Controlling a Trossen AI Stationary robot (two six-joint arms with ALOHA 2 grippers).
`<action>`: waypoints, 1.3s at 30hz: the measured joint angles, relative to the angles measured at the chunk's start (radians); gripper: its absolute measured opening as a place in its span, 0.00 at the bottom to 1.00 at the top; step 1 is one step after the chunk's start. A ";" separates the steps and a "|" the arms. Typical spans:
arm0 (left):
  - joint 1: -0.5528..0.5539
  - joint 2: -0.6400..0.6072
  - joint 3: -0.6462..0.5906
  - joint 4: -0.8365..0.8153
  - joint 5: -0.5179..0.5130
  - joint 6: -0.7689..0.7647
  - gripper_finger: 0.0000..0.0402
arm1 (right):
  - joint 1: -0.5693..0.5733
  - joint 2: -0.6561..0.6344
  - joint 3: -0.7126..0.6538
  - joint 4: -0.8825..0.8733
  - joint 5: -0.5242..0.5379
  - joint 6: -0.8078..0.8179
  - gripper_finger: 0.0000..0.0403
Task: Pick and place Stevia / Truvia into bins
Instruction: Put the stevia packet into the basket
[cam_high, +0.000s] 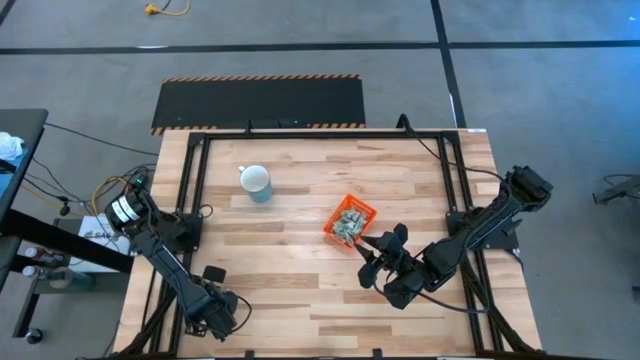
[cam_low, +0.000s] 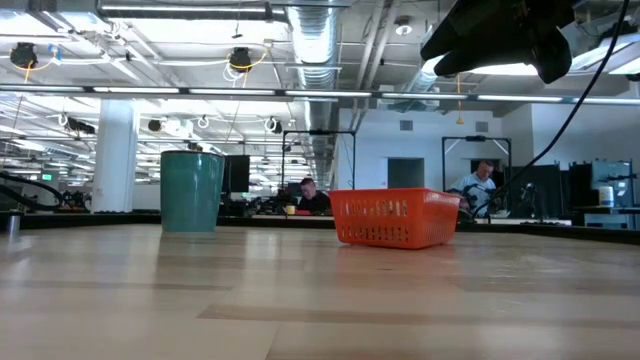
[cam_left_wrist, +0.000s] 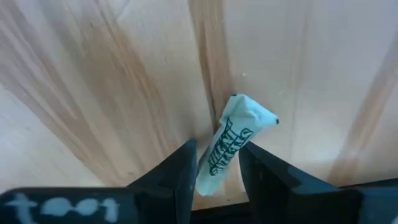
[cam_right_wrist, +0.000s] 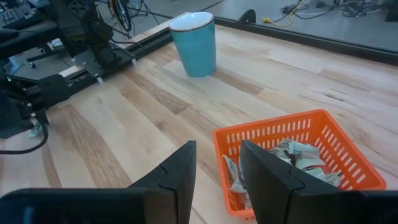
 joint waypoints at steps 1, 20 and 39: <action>0.000 0.000 -0.001 0.001 0.000 -0.002 0.28 | 0.000 0.000 0.000 0.000 0.000 0.000 0.29; 0.093 -0.089 0.105 -0.039 -0.260 0.125 0.01 | 0.000 0.000 0.000 0.000 0.000 0.000 0.29; 0.886 -0.245 0.090 0.826 -0.063 1.099 0.00 | 0.000 0.000 0.000 -0.001 -0.001 -0.002 0.29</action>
